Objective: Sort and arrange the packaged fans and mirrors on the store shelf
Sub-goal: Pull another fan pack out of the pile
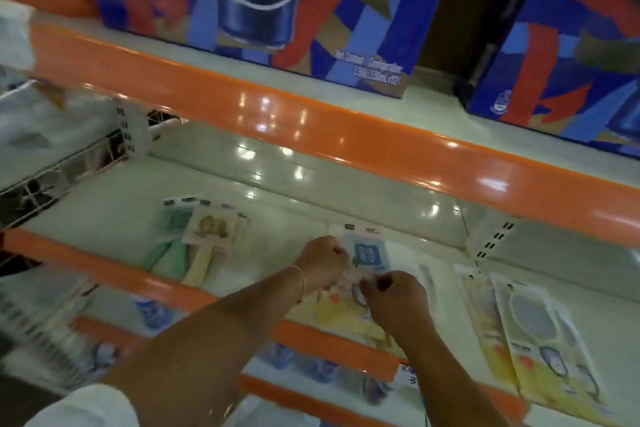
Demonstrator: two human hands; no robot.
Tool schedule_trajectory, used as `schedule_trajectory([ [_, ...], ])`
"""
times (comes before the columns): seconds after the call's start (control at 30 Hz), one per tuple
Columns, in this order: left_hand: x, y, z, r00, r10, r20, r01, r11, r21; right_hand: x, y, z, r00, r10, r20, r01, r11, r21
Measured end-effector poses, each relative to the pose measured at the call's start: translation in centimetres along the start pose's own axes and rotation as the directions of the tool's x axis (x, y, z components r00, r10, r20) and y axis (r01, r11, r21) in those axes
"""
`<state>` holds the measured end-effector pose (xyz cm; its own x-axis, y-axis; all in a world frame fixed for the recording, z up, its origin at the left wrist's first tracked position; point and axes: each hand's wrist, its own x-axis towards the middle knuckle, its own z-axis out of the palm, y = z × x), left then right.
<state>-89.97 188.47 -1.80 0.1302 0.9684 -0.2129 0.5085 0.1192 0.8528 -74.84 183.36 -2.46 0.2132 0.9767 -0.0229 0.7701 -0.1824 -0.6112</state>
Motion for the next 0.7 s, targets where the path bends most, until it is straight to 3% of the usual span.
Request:
schedule_trajectory([
  [0.17, -0.6, -3.8, -5.3, 0.997, -0.044, -0.056, 0.046, 0.998, 0.046, -0.5, -4.7, 4.7, 0.997, -0.042, 0.069, 0.046, 0.998, -0.050],
  [0.4, -2.0, -8.1, -11.8, 0.986, 0.070, -0.154, 0.001, 0.908, 0.419, -0.9, -9.2, 10.5, 0.996, -0.023, 0.086, 0.024, 1.000, -0.015],
  [0.7, -2.1, -11.7, -15.5, 0.977, 0.061, -0.205, 0.026, 0.917, 0.398, -0.6, -13.5, 15.8, 0.996, -0.059, 0.072, 0.061, 0.998, -0.029],
])
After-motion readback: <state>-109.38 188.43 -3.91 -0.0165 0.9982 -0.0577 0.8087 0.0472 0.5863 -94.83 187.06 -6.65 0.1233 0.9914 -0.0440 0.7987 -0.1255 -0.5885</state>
